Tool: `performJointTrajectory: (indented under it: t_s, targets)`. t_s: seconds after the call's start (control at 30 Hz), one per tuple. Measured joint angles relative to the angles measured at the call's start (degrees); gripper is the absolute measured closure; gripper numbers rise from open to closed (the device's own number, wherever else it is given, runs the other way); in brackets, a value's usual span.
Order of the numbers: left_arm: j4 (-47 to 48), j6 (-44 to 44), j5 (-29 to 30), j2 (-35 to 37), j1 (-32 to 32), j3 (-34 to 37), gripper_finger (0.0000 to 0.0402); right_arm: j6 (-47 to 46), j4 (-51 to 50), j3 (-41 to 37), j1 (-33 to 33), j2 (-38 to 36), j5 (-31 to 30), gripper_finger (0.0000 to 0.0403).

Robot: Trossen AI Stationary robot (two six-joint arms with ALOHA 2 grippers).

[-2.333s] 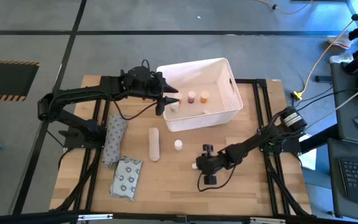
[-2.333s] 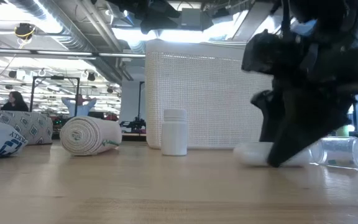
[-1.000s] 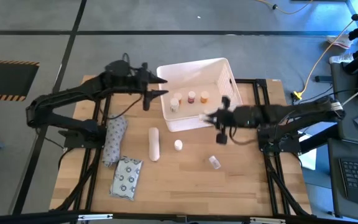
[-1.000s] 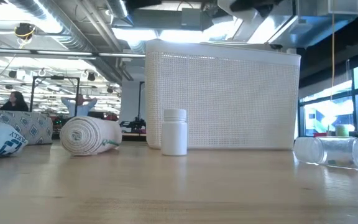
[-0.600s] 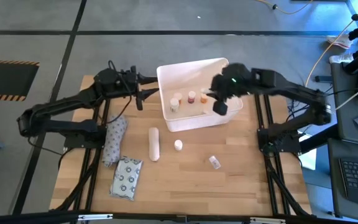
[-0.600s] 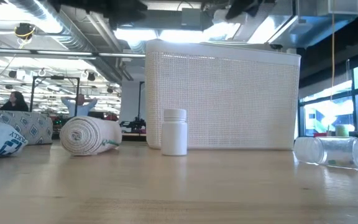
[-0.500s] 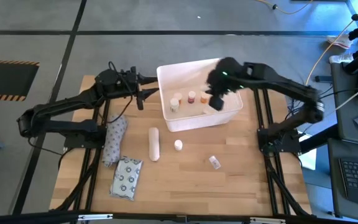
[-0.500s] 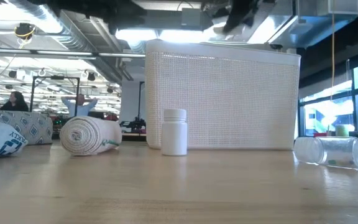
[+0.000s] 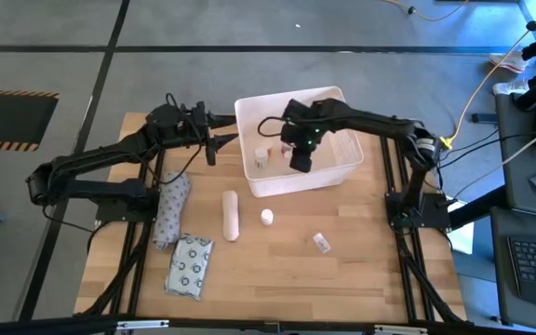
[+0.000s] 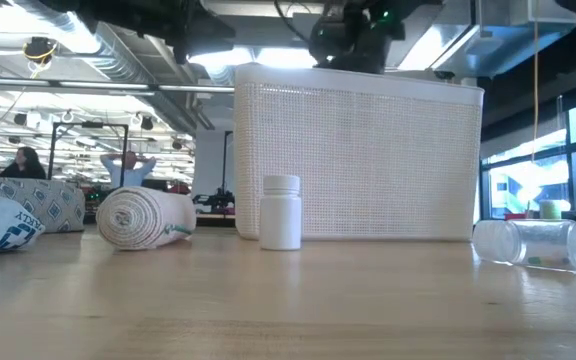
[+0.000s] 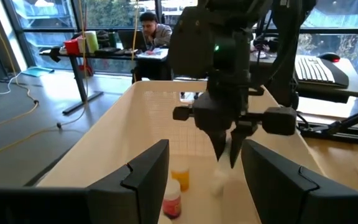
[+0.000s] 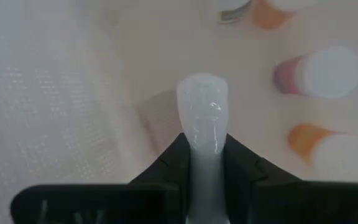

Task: Pick & place medical supplies in basket/bin
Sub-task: Put the white rolled gauze into the white bin

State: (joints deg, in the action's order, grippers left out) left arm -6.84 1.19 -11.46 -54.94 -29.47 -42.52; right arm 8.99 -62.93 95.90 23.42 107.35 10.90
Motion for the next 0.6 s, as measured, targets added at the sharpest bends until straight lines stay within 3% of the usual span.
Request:
performJointTrajectory:
  t_s: [0.6]
  targets:
    - [2.9, 0.1, 0.0, 0.0, 0.0, 0.0, 0.0208, -1.2, 0.4, -0.5, 0.1, 5.3, -1.0, 0.0322]
